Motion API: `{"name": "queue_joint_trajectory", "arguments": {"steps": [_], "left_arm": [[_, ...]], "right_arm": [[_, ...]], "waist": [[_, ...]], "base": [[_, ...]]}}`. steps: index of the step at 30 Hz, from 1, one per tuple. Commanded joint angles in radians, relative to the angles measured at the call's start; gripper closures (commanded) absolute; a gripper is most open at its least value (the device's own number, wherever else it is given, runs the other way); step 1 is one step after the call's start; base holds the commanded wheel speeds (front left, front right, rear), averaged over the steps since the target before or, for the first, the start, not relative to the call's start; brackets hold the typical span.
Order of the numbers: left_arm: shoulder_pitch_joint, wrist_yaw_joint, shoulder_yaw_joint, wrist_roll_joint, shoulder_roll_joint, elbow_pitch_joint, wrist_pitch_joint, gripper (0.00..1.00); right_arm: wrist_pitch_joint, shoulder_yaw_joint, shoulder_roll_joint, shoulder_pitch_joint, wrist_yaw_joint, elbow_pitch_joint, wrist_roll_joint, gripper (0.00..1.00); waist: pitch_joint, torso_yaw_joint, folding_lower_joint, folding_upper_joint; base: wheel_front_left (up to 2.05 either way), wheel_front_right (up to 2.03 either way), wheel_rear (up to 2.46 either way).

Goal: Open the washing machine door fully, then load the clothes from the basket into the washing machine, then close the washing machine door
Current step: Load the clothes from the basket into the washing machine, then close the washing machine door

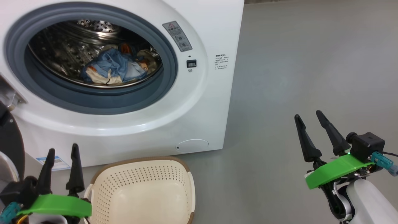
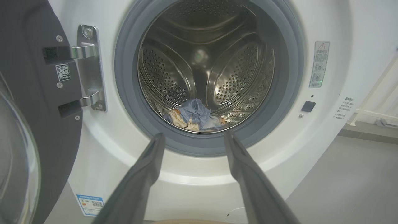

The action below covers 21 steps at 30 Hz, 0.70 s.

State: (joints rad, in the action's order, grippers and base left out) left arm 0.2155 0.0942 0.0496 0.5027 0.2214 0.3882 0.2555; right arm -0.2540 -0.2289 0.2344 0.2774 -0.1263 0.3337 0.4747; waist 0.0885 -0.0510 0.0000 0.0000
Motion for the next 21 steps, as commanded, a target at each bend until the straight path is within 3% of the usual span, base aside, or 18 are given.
{"name": "queue_joint_trajectory", "arguments": {"steps": [1,21], "left_arm": [[-0.002,-0.009,-0.041,-0.002,0.026,-0.040,0.006,0.00],[-0.054,-0.051,-0.019,-0.034,0.020,-0.094,0.005,0.00]], "right_arm": [[-0.008,-0.015,0.015,-0.005,-0.004,-0.022,0.004,0.00],[-0.008,-0.035,0.030,-0.008,-0.004,-0.012,-0.004,0.00]], "waist": [[-0.010,0.003,0.0000,0.0000],[-0.028,0.000,0.0000,0.0000]], "base": [[0.00,0.00,0.00],[0.00,0.00,0.00]]}}
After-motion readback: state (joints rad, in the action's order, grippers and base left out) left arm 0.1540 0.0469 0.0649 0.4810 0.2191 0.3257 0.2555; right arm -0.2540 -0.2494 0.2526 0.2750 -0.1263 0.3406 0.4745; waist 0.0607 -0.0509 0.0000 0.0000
